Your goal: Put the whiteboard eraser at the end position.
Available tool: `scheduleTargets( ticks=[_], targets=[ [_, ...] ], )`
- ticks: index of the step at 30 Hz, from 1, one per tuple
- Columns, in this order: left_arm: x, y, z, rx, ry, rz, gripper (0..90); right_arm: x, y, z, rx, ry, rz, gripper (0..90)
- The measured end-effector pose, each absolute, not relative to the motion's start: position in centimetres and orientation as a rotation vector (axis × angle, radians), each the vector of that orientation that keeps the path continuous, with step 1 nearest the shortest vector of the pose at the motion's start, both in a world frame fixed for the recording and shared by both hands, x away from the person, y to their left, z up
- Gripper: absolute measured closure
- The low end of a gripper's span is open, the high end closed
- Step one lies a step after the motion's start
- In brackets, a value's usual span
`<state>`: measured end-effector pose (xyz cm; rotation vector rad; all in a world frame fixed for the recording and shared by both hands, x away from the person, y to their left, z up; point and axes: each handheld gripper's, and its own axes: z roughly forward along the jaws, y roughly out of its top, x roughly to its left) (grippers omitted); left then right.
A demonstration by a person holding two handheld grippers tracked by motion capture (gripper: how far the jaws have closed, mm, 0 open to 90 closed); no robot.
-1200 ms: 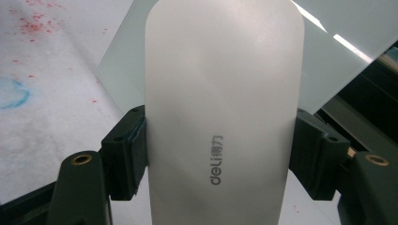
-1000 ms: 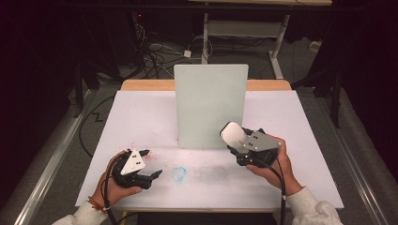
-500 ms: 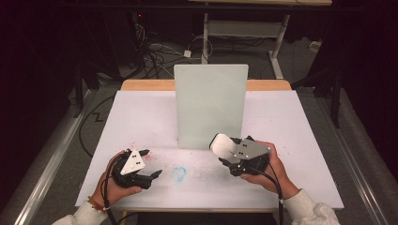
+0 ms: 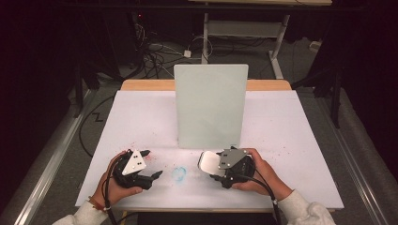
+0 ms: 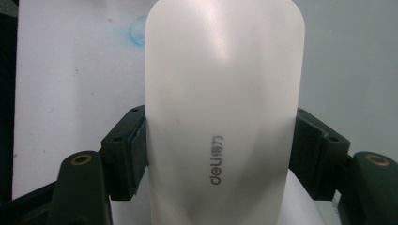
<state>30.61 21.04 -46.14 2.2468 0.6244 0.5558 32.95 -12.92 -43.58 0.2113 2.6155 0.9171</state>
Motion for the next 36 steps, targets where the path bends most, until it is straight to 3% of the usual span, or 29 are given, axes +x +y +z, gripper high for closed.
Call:
scheduleTargets(
  ticks=[23, 36],
  targets=[
    [30.6, 20.9, -46.2, 2.253, 0.615, 0.552, 18.3, 32.7, -9.8, -46.0, 0.142, 2.662, 0.904, 30.1],
    [30.6, 21.0, -46.2, 2.252, 0.617, 0.552, 18.3, 33.2, -11.1, -44.4, 0.241, 2.547, 1.053, 31.0]
  ],
)
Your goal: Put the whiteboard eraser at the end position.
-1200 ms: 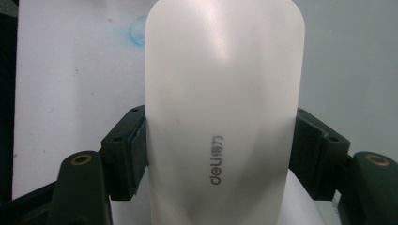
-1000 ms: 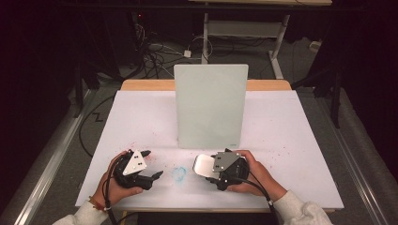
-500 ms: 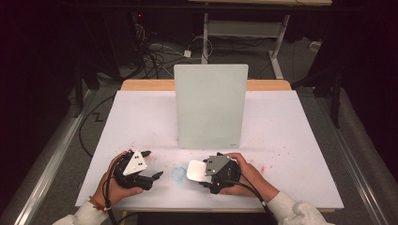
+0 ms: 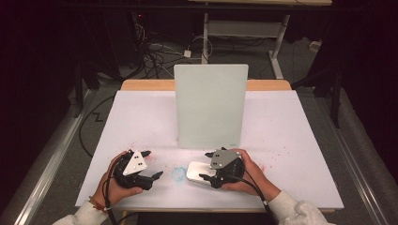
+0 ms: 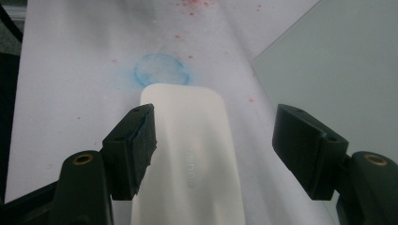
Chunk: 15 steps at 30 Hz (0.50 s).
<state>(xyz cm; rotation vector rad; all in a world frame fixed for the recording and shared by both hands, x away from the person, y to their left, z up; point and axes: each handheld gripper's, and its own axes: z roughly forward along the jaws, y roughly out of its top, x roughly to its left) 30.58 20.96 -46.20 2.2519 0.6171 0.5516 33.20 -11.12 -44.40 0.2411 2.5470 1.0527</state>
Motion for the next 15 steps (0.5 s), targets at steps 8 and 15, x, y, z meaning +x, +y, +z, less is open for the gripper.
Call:
scheduleTargets(
  ticks=[8, 15],
  targets=[
    [30.6, 21.0, -46.2, 2.255, 0.617, 0.554, 18.4, 33.6, -12.5, -43.0, 0.305, 2.431, 1.056, 28.9],
    [30.6, 21.0, -46.2, 2.250, 0.623, 0.560, 18.3, 33.9, -14.1, -41.7, 0.396, 2.332, 1.069, 26.1]
  ],
)
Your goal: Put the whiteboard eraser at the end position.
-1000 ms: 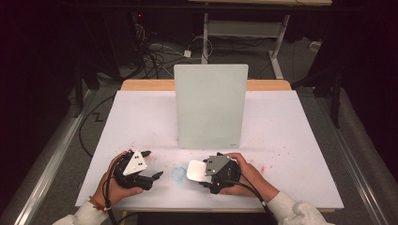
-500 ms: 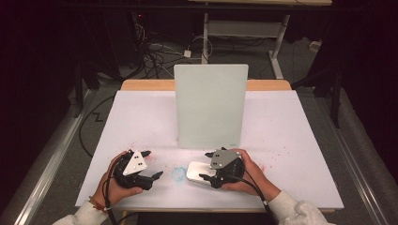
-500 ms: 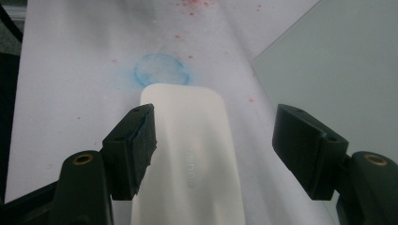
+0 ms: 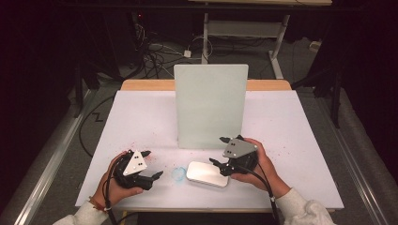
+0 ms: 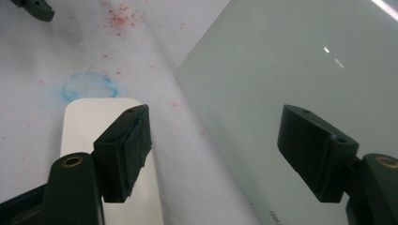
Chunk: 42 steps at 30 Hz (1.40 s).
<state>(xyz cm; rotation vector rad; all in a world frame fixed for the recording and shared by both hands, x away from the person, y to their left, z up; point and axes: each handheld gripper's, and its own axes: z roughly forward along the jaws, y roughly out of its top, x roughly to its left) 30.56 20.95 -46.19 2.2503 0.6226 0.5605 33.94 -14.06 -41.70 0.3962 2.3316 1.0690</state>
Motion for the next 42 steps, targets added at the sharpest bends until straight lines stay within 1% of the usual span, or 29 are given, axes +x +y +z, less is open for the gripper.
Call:
scheduleTargets(
  ticks=[14, 42],
  targets=[
    [30.5, 21.1, -46.2, 2.248, 0.619, 0.570, 18.3, 34.3, -16.0, -40.8, 0.475, 2.229, 1.073, 22.0],
    [30.5, 21.0, -46.2, 2.249, 0.624, 0.576, 17.8, 33.9, -19.7, -40.2, 0.584, 2.136, 1.020, 20.8]
  ],
)
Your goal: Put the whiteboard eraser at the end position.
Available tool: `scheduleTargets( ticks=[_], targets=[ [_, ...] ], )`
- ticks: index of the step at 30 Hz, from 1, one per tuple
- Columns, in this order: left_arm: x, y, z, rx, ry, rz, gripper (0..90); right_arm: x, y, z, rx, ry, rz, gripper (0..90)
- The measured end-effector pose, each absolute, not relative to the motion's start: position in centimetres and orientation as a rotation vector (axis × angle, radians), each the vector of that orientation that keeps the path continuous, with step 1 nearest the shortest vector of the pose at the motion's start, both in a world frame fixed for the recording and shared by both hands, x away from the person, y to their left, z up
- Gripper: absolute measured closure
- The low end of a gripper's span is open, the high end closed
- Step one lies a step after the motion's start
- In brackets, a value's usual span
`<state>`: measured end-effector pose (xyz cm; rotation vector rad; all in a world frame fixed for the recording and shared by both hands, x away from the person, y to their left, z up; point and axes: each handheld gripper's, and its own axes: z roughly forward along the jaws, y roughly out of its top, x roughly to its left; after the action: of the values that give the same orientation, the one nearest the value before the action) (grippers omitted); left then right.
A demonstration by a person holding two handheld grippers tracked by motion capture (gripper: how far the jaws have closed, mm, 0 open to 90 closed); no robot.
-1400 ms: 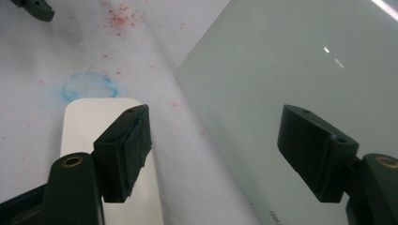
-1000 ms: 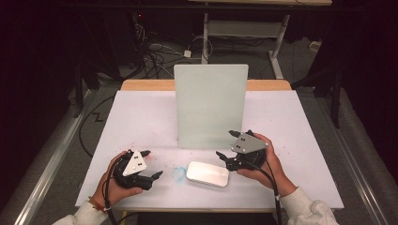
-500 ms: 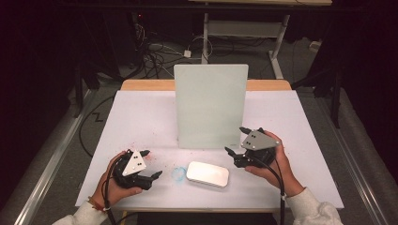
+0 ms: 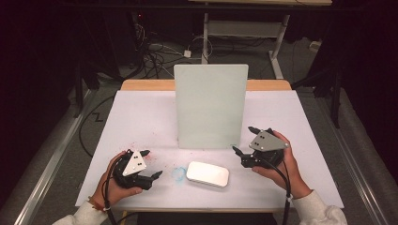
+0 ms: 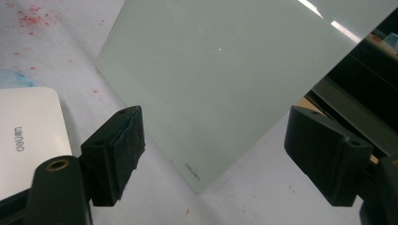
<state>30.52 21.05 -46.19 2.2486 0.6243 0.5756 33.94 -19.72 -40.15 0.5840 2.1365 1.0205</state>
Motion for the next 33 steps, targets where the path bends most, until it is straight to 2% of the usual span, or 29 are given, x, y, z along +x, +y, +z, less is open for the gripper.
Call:
scheduleTargets(
  ticks=[33],
  targets=[
    [30.5, 20.9, -46.3, 2.255, 0.622, 0.571, 17.8, 32.6, -23.1, -42.1, 0.633, 2.126, 0.991, 19.1]
  ],
)
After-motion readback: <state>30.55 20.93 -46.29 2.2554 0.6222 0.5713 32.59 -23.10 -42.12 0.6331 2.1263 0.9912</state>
